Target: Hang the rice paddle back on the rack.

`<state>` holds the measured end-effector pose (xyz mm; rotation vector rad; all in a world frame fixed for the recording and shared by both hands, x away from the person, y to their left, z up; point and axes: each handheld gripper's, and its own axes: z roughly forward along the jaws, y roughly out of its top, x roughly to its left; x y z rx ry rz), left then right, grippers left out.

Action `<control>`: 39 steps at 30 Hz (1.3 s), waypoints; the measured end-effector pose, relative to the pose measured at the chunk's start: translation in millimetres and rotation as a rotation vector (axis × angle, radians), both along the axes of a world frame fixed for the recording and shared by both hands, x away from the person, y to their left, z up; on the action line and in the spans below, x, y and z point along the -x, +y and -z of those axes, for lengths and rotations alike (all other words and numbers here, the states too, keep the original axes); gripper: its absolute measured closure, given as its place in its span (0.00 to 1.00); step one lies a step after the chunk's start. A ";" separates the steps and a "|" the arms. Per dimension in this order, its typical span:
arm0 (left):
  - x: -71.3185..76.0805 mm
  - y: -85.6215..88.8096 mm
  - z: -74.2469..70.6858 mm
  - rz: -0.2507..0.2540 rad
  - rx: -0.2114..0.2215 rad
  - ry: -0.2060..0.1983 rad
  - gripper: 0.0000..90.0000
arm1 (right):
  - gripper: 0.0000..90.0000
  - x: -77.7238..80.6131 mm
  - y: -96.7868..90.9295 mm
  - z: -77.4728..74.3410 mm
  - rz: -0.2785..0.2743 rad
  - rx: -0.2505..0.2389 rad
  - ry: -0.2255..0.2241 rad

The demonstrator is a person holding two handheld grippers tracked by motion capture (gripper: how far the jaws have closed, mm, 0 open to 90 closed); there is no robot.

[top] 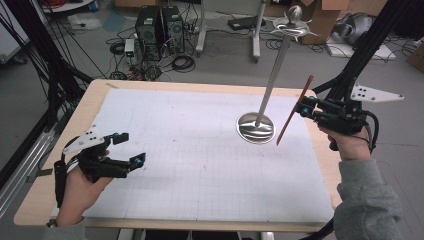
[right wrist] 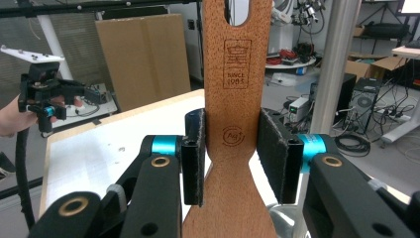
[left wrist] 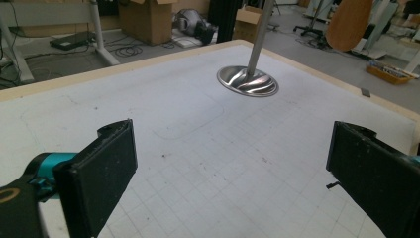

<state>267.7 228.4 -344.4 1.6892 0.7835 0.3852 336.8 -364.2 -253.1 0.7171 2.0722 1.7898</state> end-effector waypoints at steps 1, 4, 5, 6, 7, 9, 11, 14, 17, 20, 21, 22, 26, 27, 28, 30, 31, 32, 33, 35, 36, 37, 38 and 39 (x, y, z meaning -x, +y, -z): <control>-0.6 -0.4 1.7 -0.002 -0.011 0.007 0.07 | 0.72 -1.3 -0.3 -0.8 0.003 -0.001 -0.002; -1.0 -2.0 2.9 -0.004 -0.019 0.008 0.06 | 0.72 -6.6 -2.6 -5.1 0.012 -0.003 0.003; -0.8 -2.4 2.7 -0.004 -0.019 0.003 0.07 | 0.72 -8.0 -3.1 -6.2 0.014 -0.008 0.006; -0.5 -2.4 2.3 -0.009 -0.026 0.000 0.07 | 0.72 -10.4 -4.2 -7.8 0.016 -0.005 0.005; -0.2 -2.4 1.8 -0.015 -0.028 -0.005 0.07 | 0.72 -12.7 -4.8 -9.4 0.020 -0.005 0.008; 0.1 -1.5 1.5 -0.017 -0.024 -0.006 0.06 | 0.72 -17.7 -5.8 -13.3 0.024 0.009 0.006; -0.2 0.1 1.7 -0.019 -0.024 -0.004 0.07 | 0.72 -22.2 -6.5 -17.3 0.029 0.013 0.006; -0.7 2.4 1.8 -0.021 -0.024 -0.003 0.06 | 0.72 -28.8 -7.4 -22.6 0.039 0.019 0.004; -0.7 4.5 1.4 -0.025 -0.017 -0.001 0.06 | 0.72 -34.3 -8.2 -27.3 0.044 0.019 0.000; -0.9 6.2 1.3 -0.027 -0.014 -0.001 0.06 | 0.72 -39.1 -8.6 -31.5 0.048 0.017 -0.006; -0.9 6.5 1.5 -0.030 -0.010 0.000 0.06 | 0.72 -40.4 -8.9 -32.4 0.047 0.017 -0.010; -1.0 7.1 1.7 -0.030 -0.012 -0.001 0.07 | 0.72 -41.5 -9.3 -33.7 0.051 0.015 -0.006; -1.3 7.4 4.1 -0.029 -0.009 0.010 0.06 | 0.72 -46.3 -11.9 -39.9 0.052 0.008 -0.014; -1.4 7.4 4.6 -0.031 -0.009 0.011 0.06 | 0.72 -46.6 -12.3 -41.0 0.052 0.008 -0.012; -1.5 7.6 4.8 -0.030 -0.009 0.012 0.06 | 0.72 -48.0 -13.0 -42.3 0.050 0.010 -0.017; -1.5 8.3 4.6 -0.031 -0.011 0.010 0.06 | 0.72 -49.5 -14.4 -43.9 0.058 0.011 -0.016; -1.4 8.6 4.5 -0.032 -0.009 0.009 0.07 | 0.72 -50.6 -15.6 -44.5 0.058 0.006 -0.018; -1.1 8.6 4.3 -0.034 -0.005 0.010 0.06 | 0.72 -51.7 -16.8 -45.0 0.062 -0.001 -0.018; -1.0 8.7 4.2 -0.034 -0.005 0.009 0.07 | 0.72 -52.9 -18.0 -45.9 0.065 -0.005 -0.016; -1.1 9.1 4.2 -0.034 -0.007 0.008 0.06 | 0.72 -55.4 -19.5 -47.6 0.071 -0.009 -0.017; -1.2 9.3 4.6 -0.033 -0.006 0.010 0.06 | 0.72 -57.0 -19.8 -48.2 0.073 -0.019 -0.014; -1.6 9.7 5.1 -0.034 -0.007 0.013 0.06 | 0.72 -58.7 -19.7 -48.4 0.075 -0.025 -0.009; -1.9 10.0 5.4 -0.036 -0.008 0.014 0.06 | 0.72 -60.6 -19.3 -49.1 0.083 -0.022 -0.002; -2.1 10.5 5.7 -0.037 -0.007 0.014 0.06 | 0.72 -61.9 -19.2 -49.4 0.087 -0.019 -0.004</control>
